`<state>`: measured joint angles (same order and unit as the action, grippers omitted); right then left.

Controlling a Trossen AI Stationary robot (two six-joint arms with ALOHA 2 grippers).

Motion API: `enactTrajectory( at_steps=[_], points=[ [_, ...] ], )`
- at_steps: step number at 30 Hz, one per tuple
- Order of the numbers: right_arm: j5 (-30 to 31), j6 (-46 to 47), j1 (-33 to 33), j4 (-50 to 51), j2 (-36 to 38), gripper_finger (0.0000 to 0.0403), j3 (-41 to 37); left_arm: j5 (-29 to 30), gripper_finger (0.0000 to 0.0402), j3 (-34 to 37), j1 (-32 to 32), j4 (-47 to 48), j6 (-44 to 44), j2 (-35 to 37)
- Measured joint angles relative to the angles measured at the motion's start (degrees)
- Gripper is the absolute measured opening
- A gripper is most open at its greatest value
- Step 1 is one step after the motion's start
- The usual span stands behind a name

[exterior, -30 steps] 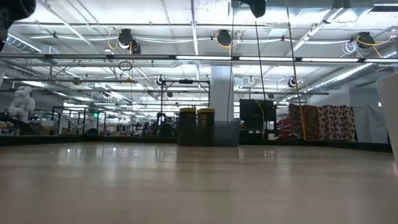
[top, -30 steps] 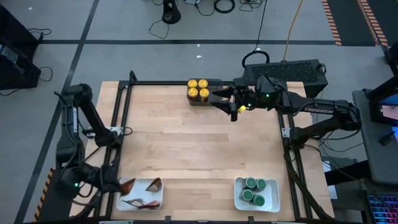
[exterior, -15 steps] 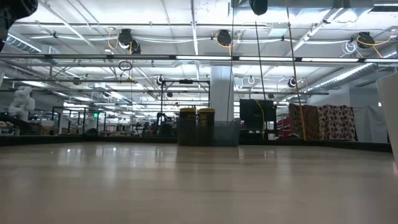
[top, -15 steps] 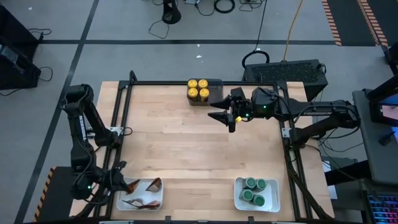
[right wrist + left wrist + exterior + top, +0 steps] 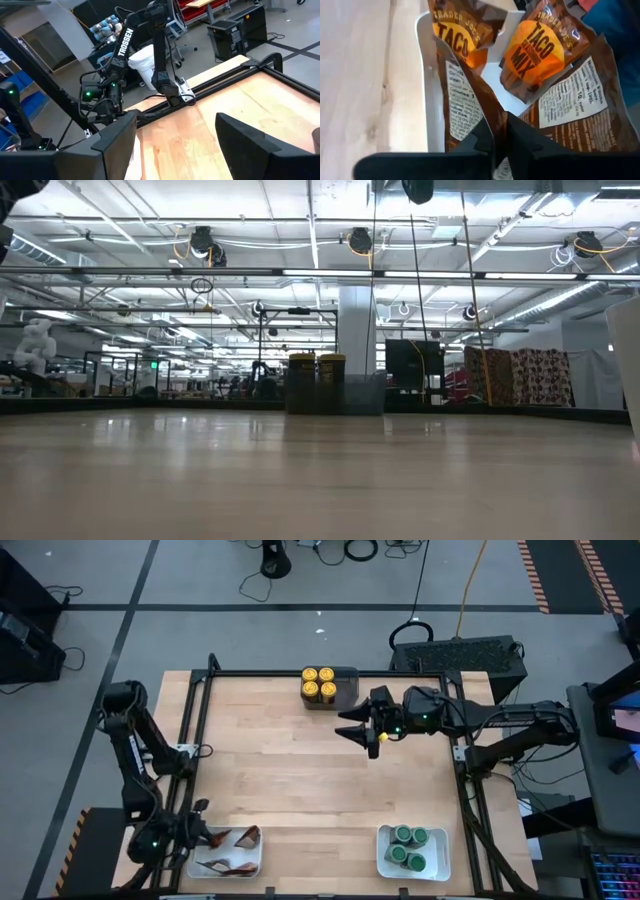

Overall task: Sort spices by type
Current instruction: Put the orange seasoning pack into the left white bin

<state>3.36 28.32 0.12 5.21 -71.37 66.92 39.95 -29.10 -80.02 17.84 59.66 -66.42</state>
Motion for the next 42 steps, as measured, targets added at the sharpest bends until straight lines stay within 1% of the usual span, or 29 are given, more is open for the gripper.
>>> enactTrajectory(
  at_steps=[6, 9, 15, 19, 25, 27, 29, 31, 34, 37, 40, 42],
  points=[
    [0.16, -0.41, -0.01, 0.05, 0.0, 0.0254, 0.0, -3.96, 0.0078, 0.0, 0.78, -0.8, 0.0, -0.56],
    [1.38, -0.55, 0.0, 0.75, 0.0, 0.0254, 0.0, -4.07, 0.0099, 0.0, 0.98, -0.82, 0.0, -0.56],
    [1.66, -1.11, -0.55, 2.55, 0.0, 0.0254, 0.0, -3.71, 0.0136, 0.0, 0.98, -0.86, 0.19, -0.56],
    [1.66, -1.24, -1.13, 3.1, 0.0, 0.0254, -0.02, -2.98, 0.0143, 0.0, 0.94, -1.03, 7.07, -0.56],
    [1.62, -1.79, -1.86, 3.13, 0.02, 0.0254, -0.02, -3.17, 0.0144, -0.04, 0.93, -1.04, 7.5, -0.52],
    [1.6, -1.73, -1.97, 3.13, 0.02, 0.0254, -0.02, -4.74, 0.0144, -0.04, 0.93, -1.03, 7.54, -0.46],
    [1.6, -1.72, -1.97, 3.14, 0.02, 0.0254, -0.02, -7.51, 0.0144, -0.04, 0.92, -0.77, 7.52, 0.12],
    [1.57, -1.7, -1.97, 3.13, 0.02, 0.0254, -0.02, -9.7, 0.0144, -0.04, 0.87, -0.2, 7.32, 1.39],
    [1.58, -1.72, -1.99, 3.06, 0.02, 0.0254, -0.02, -10.19, 0.0144, -0.08, 0.87, 0.87, 7.07, 4.82],
    [1.57, -1.85, -2.16, 2.78, 0.02, 0.0254, -0.02, -10.35, 0.0144, -0.09, 0.87, 2.57, 6.79, 9.42],
    [1.53, -1.95, -2.59, 2.78, 0.02, 0.0254, -0.02, -12.37, 0.0144, -0.09, 0.87, 2.87, 4.35, 14.26],
    [1.45, -1.99, -2.84, 2.76, 0.02, 0.0254, -0.04, -12.58, 0.0144, -0.11, 0.87, 3.78, 4.41, 17.57]
  ],
)
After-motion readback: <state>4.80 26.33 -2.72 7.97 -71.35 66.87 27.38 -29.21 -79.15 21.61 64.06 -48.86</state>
